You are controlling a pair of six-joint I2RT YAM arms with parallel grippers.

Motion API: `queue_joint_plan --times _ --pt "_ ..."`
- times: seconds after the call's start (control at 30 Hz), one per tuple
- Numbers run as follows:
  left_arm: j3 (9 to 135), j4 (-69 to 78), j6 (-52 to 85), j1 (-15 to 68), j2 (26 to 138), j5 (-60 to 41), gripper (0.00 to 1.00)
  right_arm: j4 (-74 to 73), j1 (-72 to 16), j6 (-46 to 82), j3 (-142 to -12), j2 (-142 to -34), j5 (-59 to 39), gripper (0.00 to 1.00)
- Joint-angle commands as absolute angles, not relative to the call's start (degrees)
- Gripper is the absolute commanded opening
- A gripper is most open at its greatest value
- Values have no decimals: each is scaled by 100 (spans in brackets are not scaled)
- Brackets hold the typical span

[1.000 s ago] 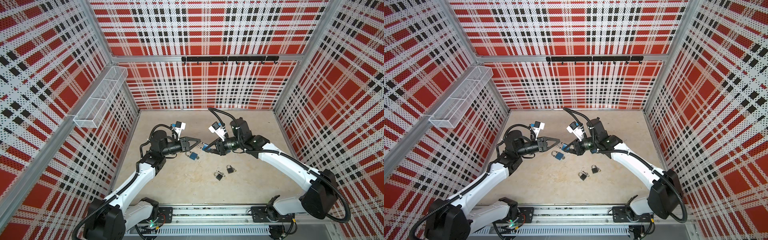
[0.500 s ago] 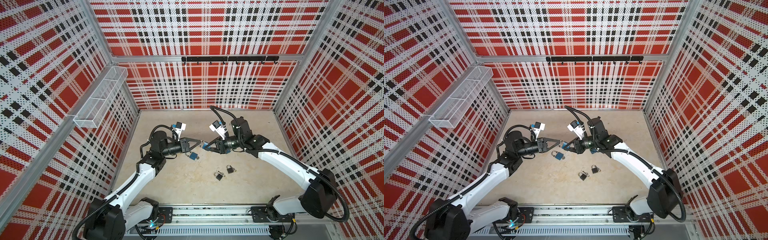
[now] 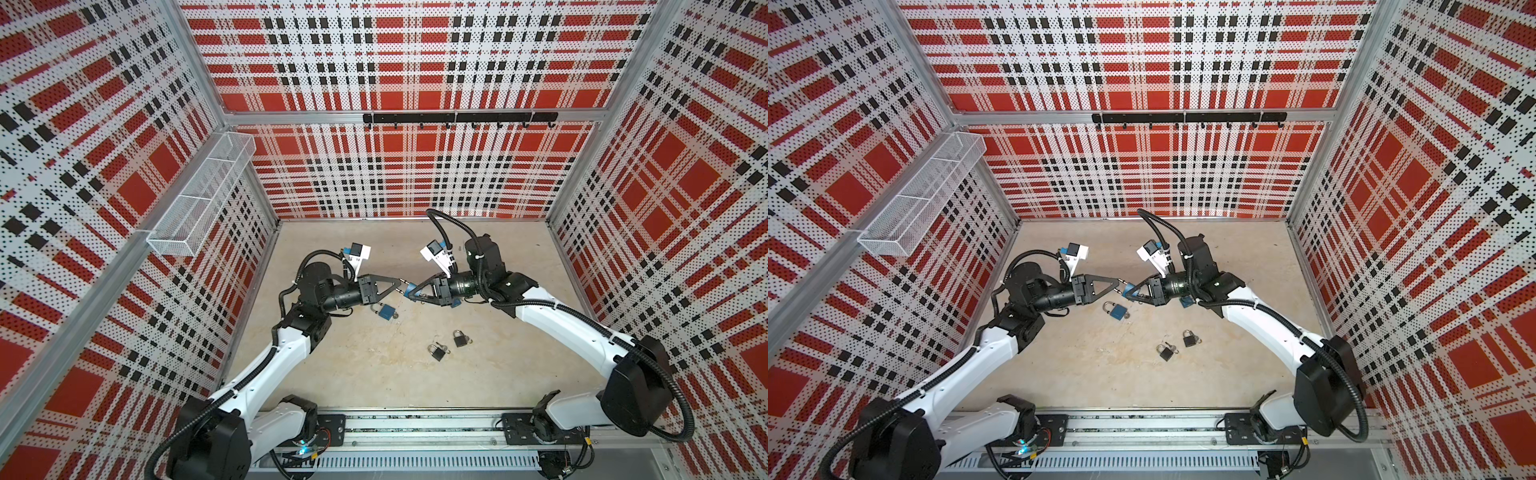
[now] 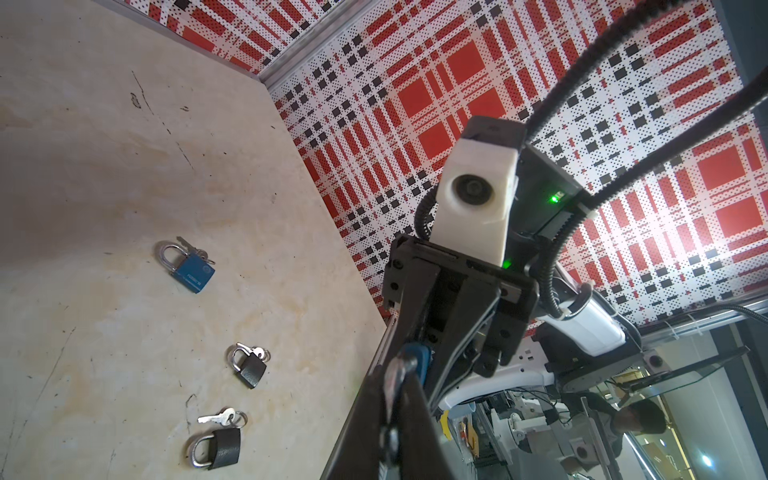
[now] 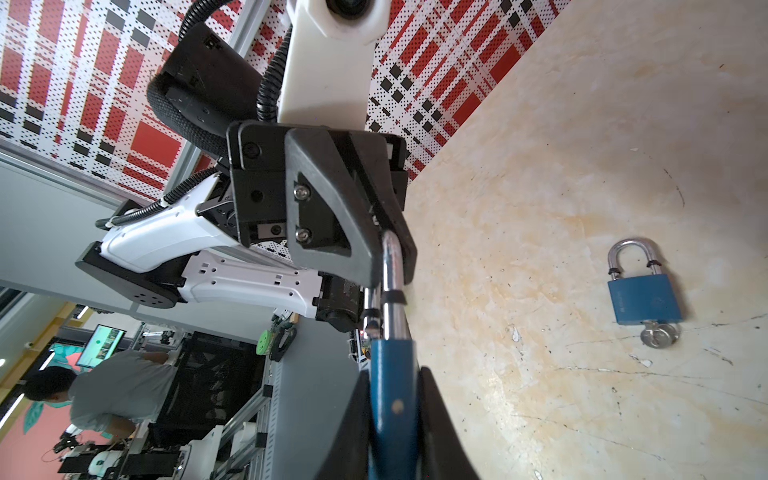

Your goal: Lock with the key

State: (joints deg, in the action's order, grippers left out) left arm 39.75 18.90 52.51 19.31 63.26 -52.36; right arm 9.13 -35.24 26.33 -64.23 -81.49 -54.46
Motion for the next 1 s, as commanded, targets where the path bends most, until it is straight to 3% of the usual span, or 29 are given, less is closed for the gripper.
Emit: queue_joint_plan --times 0.0,0.97 --pt "3815 1747 5089 1925 6442 -4953 0 -201 -3605 2994 -6477 -8020 -6040 0" --pt "3517 1857 5001 2305 6574 -4607 0 -1571 -3604 4023 -6320 -8175 -6306 0"
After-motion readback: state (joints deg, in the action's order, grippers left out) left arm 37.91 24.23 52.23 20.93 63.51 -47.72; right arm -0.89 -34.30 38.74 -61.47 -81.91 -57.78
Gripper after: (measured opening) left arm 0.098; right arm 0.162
